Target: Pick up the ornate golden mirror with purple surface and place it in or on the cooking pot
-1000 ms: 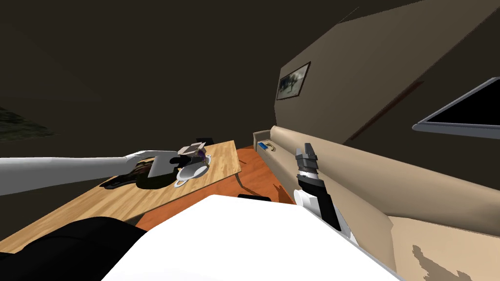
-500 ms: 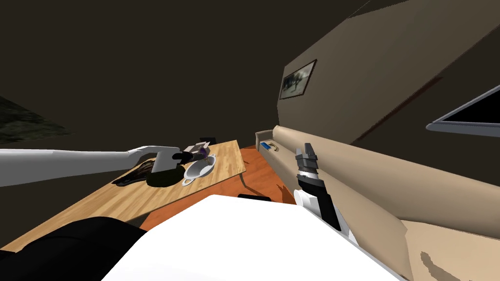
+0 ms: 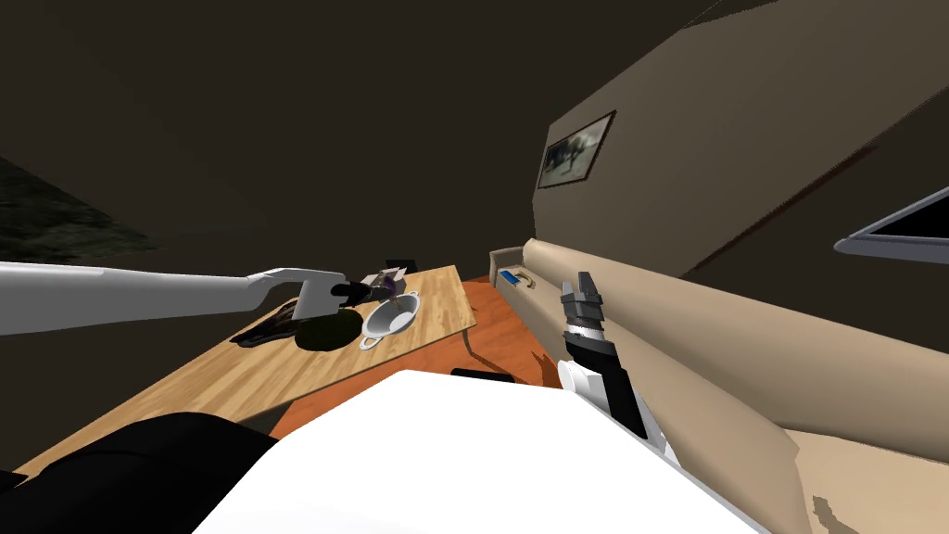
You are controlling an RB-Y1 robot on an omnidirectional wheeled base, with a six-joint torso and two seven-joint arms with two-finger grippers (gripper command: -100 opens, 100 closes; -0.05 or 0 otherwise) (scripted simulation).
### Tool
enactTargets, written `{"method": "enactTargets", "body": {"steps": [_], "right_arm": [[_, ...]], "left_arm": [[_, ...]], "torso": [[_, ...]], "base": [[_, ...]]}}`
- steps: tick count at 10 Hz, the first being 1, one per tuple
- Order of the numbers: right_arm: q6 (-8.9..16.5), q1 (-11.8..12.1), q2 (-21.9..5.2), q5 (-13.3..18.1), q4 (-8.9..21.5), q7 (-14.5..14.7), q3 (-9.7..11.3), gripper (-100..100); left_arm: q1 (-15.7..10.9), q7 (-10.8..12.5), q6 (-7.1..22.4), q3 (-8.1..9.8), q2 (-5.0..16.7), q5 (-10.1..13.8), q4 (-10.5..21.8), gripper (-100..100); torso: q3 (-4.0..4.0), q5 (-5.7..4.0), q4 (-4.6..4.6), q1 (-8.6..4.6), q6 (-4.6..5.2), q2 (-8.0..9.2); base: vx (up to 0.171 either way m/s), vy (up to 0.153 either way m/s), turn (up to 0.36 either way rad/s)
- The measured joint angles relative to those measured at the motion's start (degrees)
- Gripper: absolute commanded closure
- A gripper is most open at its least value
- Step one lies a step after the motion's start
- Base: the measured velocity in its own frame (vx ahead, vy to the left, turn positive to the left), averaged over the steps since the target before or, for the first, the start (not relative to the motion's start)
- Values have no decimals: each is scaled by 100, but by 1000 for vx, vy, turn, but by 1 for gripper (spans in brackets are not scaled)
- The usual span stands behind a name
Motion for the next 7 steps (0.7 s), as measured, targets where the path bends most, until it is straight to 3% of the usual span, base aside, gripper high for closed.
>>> {"method": "enactTargets", "body": {"steps": [2,3,4,5,6,7], "right_arm": [[0,0,0,0,0,0,0,0],[0,0,-1,0,0,0,-1,0],[0,0,-1,0,0,0,0,0],[0,0,0,0,0,0,0,0],[0,0,1,0,0,0,1,0],[0,0,1,0,0,0,1,0]], "left_arm": [[51,-9,13,149,152,142,-58,100],[202,-40,55,396,277,283,-108,100],[219,-52,52,472,407,385,-133,100],[105,-41,50,404,522,449,-203,100],[91,-39,54,394,534,455,-209,-100],[93,-39,55,394,532,454,-207,-100]], "torso": [[1,4,0,9,1,2],[3,6,2,31,0,5],[1,8,1,33,-1,1],[-1,6,0,23,-1,-4],[-3,4,-3,-6,2,-4],[-3,-3,-2,-28,3,-4]], "base": [[-23,162,49],[-5,189,44],[15,154,44],[9,68,4],[1,14,0],[0,6,1]]}}
